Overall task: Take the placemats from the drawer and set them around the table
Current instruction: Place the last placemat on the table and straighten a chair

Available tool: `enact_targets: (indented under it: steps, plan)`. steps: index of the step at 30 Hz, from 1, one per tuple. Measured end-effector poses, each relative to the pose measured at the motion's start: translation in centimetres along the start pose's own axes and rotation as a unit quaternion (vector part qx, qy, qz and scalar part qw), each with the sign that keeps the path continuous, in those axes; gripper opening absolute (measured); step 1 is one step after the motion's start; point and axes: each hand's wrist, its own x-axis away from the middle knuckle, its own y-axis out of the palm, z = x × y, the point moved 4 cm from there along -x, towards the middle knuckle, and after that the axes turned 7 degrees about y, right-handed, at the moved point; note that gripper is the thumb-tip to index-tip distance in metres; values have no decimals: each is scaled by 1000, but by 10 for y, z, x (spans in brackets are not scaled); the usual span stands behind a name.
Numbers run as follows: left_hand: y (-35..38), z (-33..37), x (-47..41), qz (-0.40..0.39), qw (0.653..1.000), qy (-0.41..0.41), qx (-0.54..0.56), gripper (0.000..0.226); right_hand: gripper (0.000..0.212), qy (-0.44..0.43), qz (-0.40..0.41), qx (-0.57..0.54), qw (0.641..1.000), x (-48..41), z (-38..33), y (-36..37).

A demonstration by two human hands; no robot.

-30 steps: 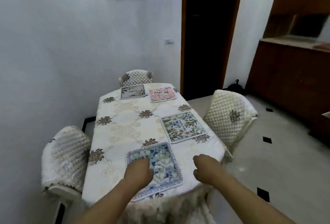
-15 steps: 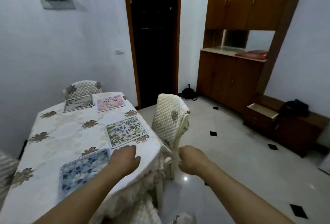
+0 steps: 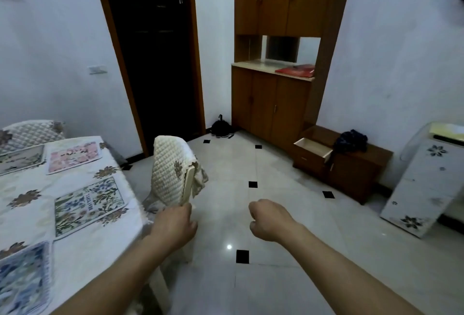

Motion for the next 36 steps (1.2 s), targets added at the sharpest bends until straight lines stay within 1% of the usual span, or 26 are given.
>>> enact_targets:
  steps: [4, 6, 10, 15, 18, 22, 25, 29, 32, 36]
  plan:
    - [16, 11, -69, -16, 1000, 6, 14, 28, 12, 21, -5, -6, 1000, -52, 39, 1]
    - [25, 13, -117, -17, 1000, 13, 23, 26, 17, 30, 1, -15, 999, -88, 61, -5]
    - [27, 21, -223, -6, 999, 41, 11, 19, 9, 60, 30, -10, 998, -164, 108, -33]
    - [22, 34, -353, 14, 997, 77, 3, 17, 10, 90, 54, -18, 994, -251, 160, -74]
    - [30, 41, -421, 13, 997, 82, 4, 19, 8, 113, 59, -25, 991, -301, 192, -90]
    - [53, 48, -500, 1, 997, 71, 0, 19, 6, 102, 60, -33, 992, -382, 233, -100]
    - [65, 39, -557, -7, 999, 46, -3, 18, 4, 78, 51, -34, 995, -459, 257, -106]
    - [77, 12, -619, -10, 1000, -22, 5, 19, 6, 4, 38, -34, 999, -573, 271, -114]
    - [82, -24, -652, -16, 996, -86, 8, 21, 9, -64, 7, -32, 997, -659, 250, -119]
    - [85, -84, -675, -14, 985, -172, 14, 22, 9, -148, -32, -14, 988, -748, 197, -121]
